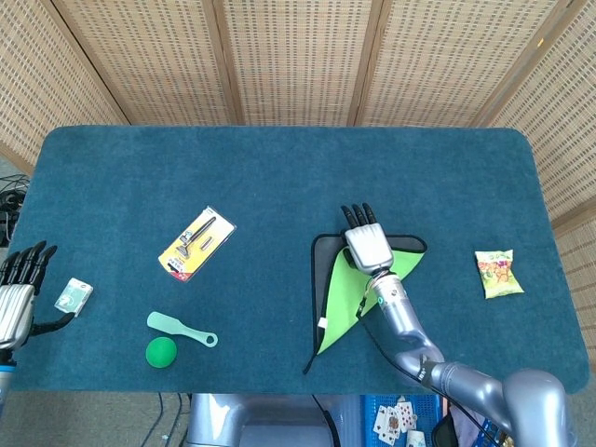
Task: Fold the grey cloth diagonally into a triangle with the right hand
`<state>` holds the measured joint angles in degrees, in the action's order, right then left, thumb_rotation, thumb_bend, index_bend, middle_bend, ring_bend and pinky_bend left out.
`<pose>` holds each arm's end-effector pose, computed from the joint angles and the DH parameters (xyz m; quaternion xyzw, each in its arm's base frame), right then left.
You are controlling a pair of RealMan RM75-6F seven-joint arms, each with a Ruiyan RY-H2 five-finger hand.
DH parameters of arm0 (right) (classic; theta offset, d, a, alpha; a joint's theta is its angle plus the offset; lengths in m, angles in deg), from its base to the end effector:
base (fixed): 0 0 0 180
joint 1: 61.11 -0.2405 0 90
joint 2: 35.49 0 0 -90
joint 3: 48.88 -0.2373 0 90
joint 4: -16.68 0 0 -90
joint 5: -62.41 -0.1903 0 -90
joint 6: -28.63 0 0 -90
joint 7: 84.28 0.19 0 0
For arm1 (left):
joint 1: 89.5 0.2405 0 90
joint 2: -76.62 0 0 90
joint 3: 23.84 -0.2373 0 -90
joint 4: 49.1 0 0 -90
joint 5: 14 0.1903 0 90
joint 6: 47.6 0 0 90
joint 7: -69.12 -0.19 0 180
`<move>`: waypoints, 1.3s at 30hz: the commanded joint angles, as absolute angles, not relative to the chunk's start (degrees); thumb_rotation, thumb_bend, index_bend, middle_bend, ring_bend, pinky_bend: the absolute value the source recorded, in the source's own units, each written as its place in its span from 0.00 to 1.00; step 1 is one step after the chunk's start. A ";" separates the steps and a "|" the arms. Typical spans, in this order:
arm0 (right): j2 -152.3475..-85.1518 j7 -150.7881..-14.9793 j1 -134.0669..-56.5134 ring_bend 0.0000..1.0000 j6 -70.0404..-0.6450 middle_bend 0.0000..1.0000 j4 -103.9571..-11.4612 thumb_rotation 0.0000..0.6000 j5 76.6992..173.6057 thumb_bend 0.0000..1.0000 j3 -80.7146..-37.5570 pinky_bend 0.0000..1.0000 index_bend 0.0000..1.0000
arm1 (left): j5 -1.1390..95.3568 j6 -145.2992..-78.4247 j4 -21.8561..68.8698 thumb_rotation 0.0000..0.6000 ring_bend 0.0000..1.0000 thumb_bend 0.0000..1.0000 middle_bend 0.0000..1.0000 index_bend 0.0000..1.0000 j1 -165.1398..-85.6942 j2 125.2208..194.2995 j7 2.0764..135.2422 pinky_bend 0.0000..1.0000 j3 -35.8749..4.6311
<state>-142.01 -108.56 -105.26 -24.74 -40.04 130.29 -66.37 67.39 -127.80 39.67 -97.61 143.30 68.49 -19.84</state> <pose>-0.1359 -0.4128 -0.0506 0.7274 -0.3138 0.3438 0.5042 -0.2990 0.2448 0.1559 -0.5957 -0.4006 -0.3667 0.5918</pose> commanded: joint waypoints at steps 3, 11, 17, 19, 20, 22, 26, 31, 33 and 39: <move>-142.96 -107.92 -106.24 0.00 -24.26 0.09 -38.34 1.00 129.94 0.57 -66.23 0.00 0.57 | 67.23 -127.66 39.47 1.00 0.00 0.06 0.00 0.00 -97.68 143.30 68.99 0.00 -19.77; -144.15 -107.07 -107.78 0.00 -23.49 0.09 -35.93 1.00 129.47 0.57 -66.20 0.00 0.57 | 67.27 -127.64 39.43 1.00 0.00 0.06 0.00 0.00 -97.75 143.34 69.26 0.00 -19.80; -144.61 -106.36 -108.68 0.00 -23.63 0.09 -35.40 1.00 129.86 0.57 -66.04 0.00 0.58 | 66.94 -127.33 39.34 1.00 0.00 0.06 0.00 0.00 -97.87 143.34 69.39 0.00 -19.75; -144.72 -106.23 -108.82 0.00 -23.70 0.09 -35.32 1.00 129.97 0.57 -65.96 0.00 0.58 | 66.88 -127.25 39.31 1.00 0.00 0.06 0.00 0.00 -97.89 143.34 69.42 0.00 -19.74; -144.83 -106.13 -108.94 0.00 -23.70 0.09 -35.23 1.00 129.99 0.57 -65.94 0.00 0.58 | 66.83 -127.20 39.26 1.00 0.00 0.06 0.00 0.00 -97.91 143.36 69.40 0.00 -19.74; -145.09 -106.00 -109.20 0.00 -23.58 0.09 -34.96 1.00 129.92 0.57 -65.90 0.00 0.58 | 66.73 -127.09 39.23 1.00 0.00 0.06 0.00 0.00 -97.97 143.39 69.35 0.00 -19.71; -145.49 -105.90 -109.66 0.00 -23.47 0.09 -34.41 1.00 129.87 0.57 -65.82 0.00 0.58 | 66.67 -127.04 39.22 1.00 0.00 0.06 0.00 0.00 -98.00 143.39 69.38 0.00 -19.72; -145.86 -105.76 -110.32 0.00 -22.89 0.09 -33.48 1.00 129.42 0.57 -66.14 0.00 0.58 | 66.52 -126.98 39.13 1.00 0.00 0.06 0.00 0.00 -98.03 143.41 69.43 0.00 -19.67; -145.99 -105.80 -110.71 0.00 -22.73 0.09 -33.06 1.00 129.31 0.57 -66.33 0.00 0.58 | 66.49 -126.91 39.10 1.00 0.00 0.06 0.00 0.00 -98.07 143.42 69.42 0.00 -19.67; -146.64 -105.67 -112.12 0.00 -21.81 0.09 -30.95 1.00 128.81 0.57 -66.95 0.00 0.58 | 66.32 -126.46 38.96 1.00 0.00 0.06 0.00 0.00 -98.25 143.50 69.41 0.00 -19.72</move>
